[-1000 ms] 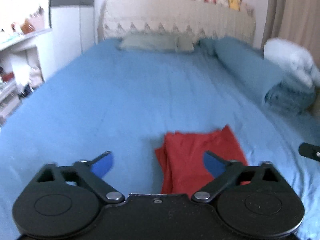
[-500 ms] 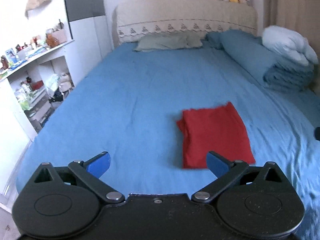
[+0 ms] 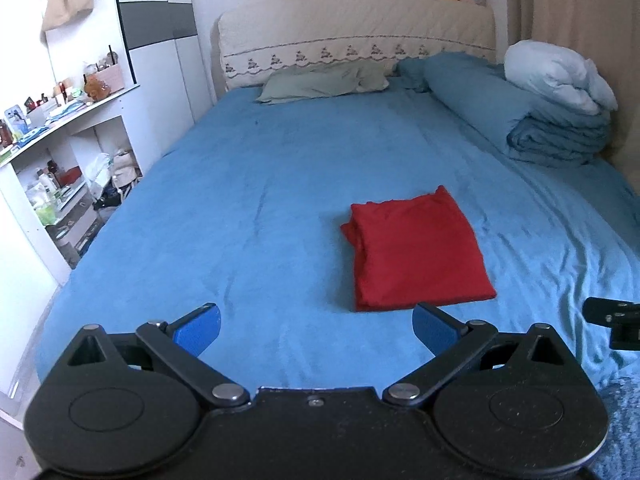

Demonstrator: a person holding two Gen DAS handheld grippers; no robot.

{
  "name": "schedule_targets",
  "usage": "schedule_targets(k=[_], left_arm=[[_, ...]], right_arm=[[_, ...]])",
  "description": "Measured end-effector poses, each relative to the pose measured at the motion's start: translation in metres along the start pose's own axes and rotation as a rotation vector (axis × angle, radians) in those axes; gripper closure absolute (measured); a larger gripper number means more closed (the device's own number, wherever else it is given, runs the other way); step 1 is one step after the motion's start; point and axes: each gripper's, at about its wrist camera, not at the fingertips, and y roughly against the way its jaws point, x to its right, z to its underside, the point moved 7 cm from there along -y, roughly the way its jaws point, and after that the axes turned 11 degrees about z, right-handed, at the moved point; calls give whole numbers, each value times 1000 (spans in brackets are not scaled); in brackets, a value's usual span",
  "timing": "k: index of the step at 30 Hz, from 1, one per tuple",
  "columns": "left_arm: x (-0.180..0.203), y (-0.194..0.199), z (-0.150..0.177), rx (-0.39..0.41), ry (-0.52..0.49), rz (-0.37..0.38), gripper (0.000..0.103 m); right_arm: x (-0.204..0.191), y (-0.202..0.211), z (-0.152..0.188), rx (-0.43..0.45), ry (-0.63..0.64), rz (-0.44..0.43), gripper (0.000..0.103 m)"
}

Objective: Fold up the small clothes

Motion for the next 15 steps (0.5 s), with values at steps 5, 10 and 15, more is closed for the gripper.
schedule_targets(k=[5, 10, 15], left_arm=[[6, -2, -1, 5, 4, 15, 0], [10, -5, -1, 5, -4, 15, 0], [10, -6, -1, 2, -1, 13, 0]], right_arm=[[3, -2, -3, -4, -9, 1, 0], [5, -2, -4, -7, -20, 3, 0], [4, -1, -5, -6, -24, 4, 0]])
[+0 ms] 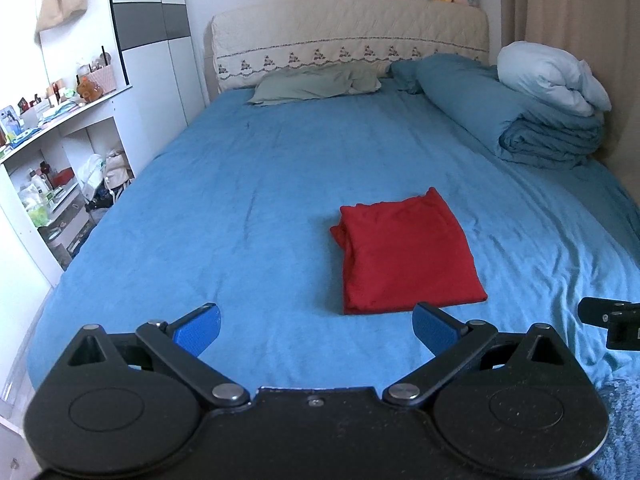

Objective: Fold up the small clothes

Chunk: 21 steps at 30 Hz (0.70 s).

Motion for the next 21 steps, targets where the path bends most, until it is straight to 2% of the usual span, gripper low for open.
schedule_targets(k=[21], left_arm=[[2, 1, 1, 9, 3, -9, 0]], right_arm=[[-4, 0, 0, -3, 3, -4, 0]])
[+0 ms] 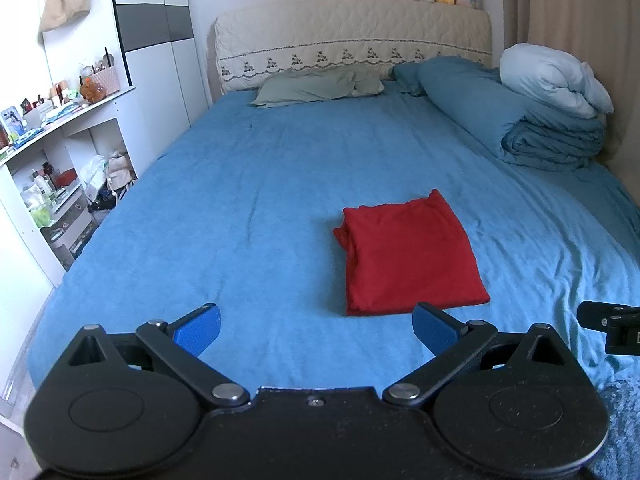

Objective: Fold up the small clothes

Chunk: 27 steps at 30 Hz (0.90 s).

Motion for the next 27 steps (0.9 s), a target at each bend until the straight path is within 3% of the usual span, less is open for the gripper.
schedule_targets(k=[27], left_arm=[[-3, 6, -3, 10, 4, 1, 0]], right_arm=[[-6, 2, 5, 4, 5, -10, 0]])
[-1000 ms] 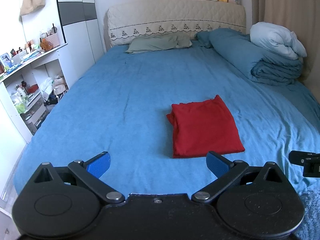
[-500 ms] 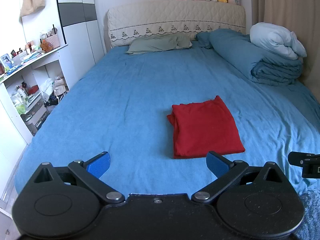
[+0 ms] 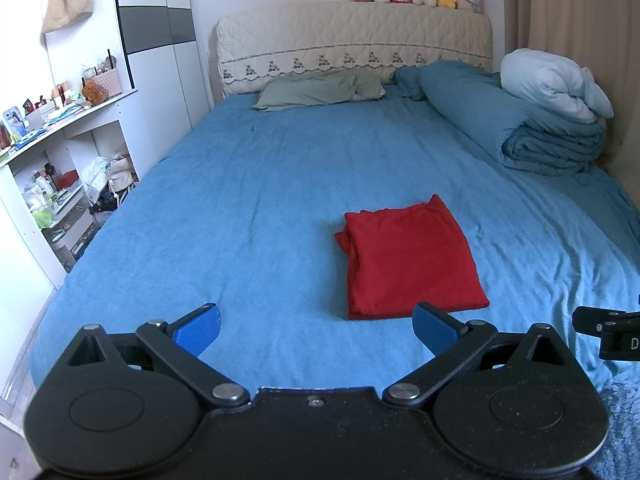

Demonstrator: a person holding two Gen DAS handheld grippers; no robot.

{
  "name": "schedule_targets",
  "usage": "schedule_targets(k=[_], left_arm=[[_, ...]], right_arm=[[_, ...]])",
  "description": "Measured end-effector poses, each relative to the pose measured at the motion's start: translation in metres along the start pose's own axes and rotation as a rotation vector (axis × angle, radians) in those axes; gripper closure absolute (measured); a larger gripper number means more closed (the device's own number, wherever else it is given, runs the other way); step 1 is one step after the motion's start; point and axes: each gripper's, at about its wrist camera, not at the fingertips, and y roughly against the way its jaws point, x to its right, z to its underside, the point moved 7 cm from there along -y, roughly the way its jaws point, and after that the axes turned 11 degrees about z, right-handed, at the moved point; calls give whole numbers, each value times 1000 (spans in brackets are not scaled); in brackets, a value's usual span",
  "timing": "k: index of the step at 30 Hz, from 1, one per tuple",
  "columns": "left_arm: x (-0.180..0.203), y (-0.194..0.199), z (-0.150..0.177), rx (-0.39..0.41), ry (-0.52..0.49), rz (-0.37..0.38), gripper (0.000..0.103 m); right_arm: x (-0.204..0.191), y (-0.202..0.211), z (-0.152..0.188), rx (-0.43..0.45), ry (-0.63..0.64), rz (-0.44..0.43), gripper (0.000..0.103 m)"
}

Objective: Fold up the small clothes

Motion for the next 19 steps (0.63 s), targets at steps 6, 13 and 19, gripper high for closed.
schedule_targets(k=[6, 13, 19], left_arm=[[-1, 4, -1, 10, 3, -3, 0], [-1, 11, -4, 35, 13, 5, 0], [-2, 17, -5, 53, 13, 4, 0]], right_arm=[[4, 2, -1, 6, 2, -5, 0], [4, 7, -3, 18, 4, -6, 0], [4, 12, -5, 27, 4, -6, 0]])
